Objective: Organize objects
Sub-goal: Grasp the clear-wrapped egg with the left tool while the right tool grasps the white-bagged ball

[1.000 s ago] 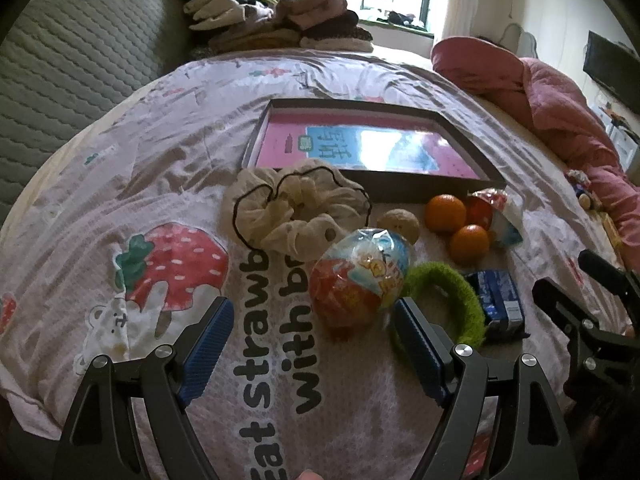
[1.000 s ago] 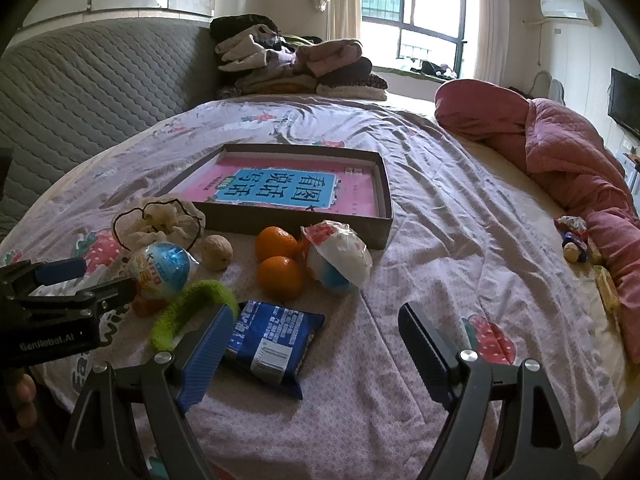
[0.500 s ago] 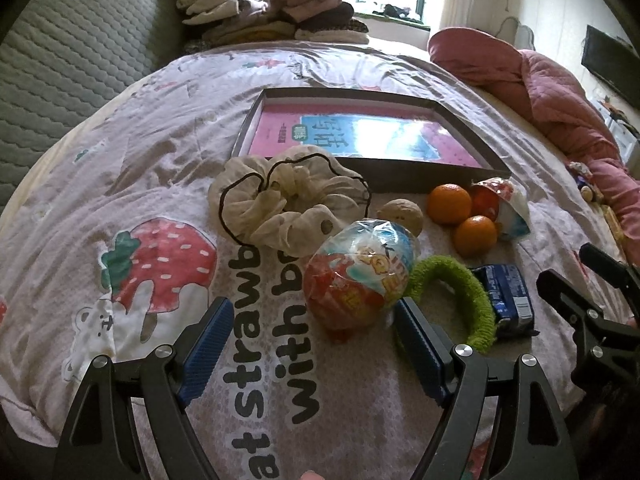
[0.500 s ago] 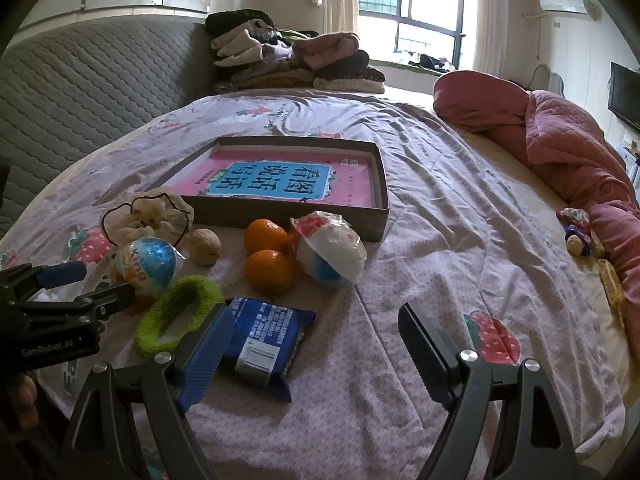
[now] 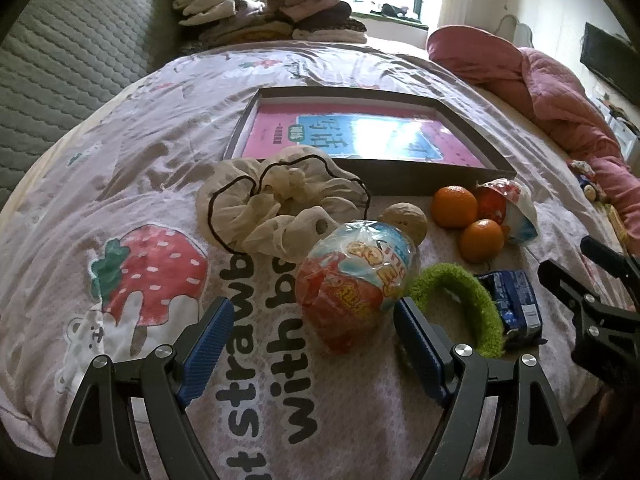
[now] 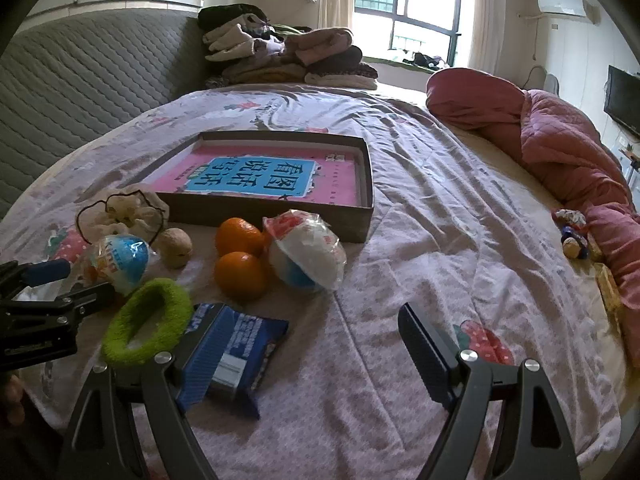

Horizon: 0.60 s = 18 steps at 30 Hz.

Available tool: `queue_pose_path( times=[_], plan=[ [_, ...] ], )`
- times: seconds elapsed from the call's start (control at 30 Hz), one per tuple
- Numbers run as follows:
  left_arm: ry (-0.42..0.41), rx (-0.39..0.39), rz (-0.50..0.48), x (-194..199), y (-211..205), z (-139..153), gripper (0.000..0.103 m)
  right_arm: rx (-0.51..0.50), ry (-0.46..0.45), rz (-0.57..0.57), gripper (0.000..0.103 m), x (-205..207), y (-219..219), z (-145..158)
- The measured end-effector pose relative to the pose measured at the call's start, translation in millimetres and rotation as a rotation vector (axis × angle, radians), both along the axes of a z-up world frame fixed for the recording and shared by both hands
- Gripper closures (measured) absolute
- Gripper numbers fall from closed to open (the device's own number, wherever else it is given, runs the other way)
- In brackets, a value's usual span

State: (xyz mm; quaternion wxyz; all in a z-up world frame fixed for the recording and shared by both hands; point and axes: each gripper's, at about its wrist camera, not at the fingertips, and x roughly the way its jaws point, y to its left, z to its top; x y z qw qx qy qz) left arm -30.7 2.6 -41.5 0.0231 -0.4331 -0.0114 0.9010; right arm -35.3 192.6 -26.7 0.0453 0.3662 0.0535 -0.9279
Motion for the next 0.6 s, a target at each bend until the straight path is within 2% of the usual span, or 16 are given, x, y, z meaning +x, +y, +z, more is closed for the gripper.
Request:
queue_pose_path(
  times=[0.6],
  plan=[
    [-0.006, 0.032, -0.037, -15.8, 8.7, -6.7, 0.020, 0.059, -0.043, 0.018, 0.019, -40.5, 2.3, -12.7]
  ],
)
